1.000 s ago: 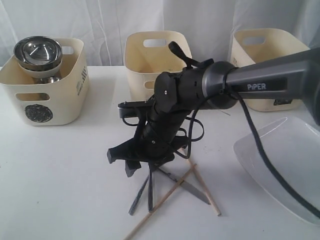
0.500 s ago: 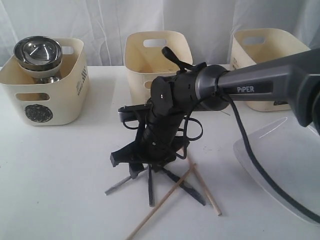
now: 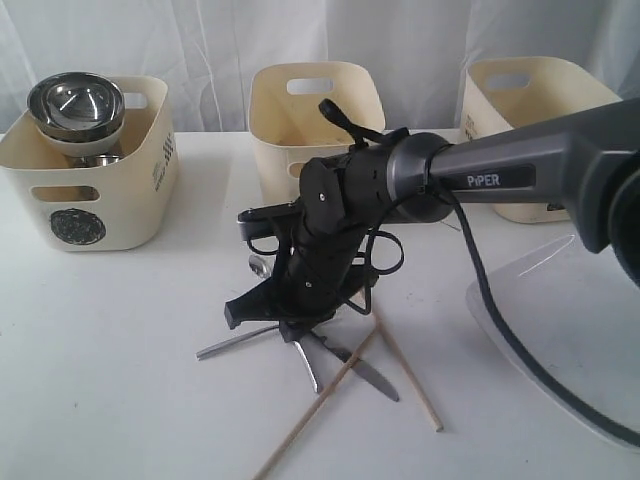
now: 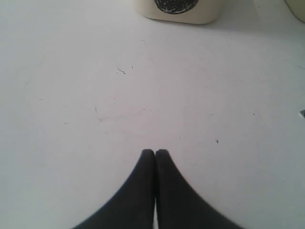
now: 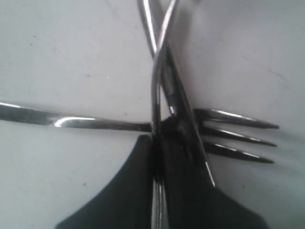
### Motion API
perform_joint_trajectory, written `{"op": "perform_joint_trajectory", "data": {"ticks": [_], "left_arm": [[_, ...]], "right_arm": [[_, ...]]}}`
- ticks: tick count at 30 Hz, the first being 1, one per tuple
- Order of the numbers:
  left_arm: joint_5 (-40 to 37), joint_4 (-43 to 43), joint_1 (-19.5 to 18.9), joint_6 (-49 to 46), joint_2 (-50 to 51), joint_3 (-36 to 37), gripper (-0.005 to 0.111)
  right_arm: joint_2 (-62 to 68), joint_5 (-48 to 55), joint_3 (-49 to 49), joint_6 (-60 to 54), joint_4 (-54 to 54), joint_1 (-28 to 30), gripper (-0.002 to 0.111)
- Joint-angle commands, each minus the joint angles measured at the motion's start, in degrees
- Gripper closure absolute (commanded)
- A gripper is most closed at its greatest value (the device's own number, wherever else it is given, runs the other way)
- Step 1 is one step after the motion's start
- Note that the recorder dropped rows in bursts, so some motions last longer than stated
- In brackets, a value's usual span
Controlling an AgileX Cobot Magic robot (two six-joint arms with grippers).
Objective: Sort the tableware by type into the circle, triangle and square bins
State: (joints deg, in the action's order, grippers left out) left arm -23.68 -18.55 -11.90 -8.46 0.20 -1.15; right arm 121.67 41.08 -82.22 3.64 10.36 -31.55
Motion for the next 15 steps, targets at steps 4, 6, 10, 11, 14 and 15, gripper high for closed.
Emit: {"op": "perform_joint_trajectory", "data": {"ticks": [4, 6, 10, 11, 14, 15], "left_arm": [[-0.77, -0.1, 0.02, 0.42, -0.2, 0.5, 0.107], [-0.77, -0.1, 0.02, 0.42, -0.2, 0.5, 0.107], [-0.77, -0.1, 0.02, 0.42, -0.2, 0.5, 0.107], [-0.77, -0.1, 0.02, 0.42, -0.2, 0.5, 0.107], [-0.77, -0.1, 0.02, 0.42, -0.2, 0.5, 0.107], [-0.77, -0.1, 0.02, 0.42, -0.2, 0.5, 0.107]], "right_arm": [[0.21, 6.8, -1.89, -5.73, 3.78, 0.13, 0.108], [-1.17, 10.25, -3.67, -11.28, 8.05, 0.13, 0.108], [-5.2, 13.96, -7.86, -14.93, 9.55, 0.27, 0.108], [-6.44, 14.2, -9.06, -15.31, 9.55, 0.56, 0.108], [-10.41, 14.2, -12.84, -16.91, 11.41, 2.92, 0.108], [-11.77, 13.66, -14.15, -19.0, 14.05, 5.13, 0.108]]}}
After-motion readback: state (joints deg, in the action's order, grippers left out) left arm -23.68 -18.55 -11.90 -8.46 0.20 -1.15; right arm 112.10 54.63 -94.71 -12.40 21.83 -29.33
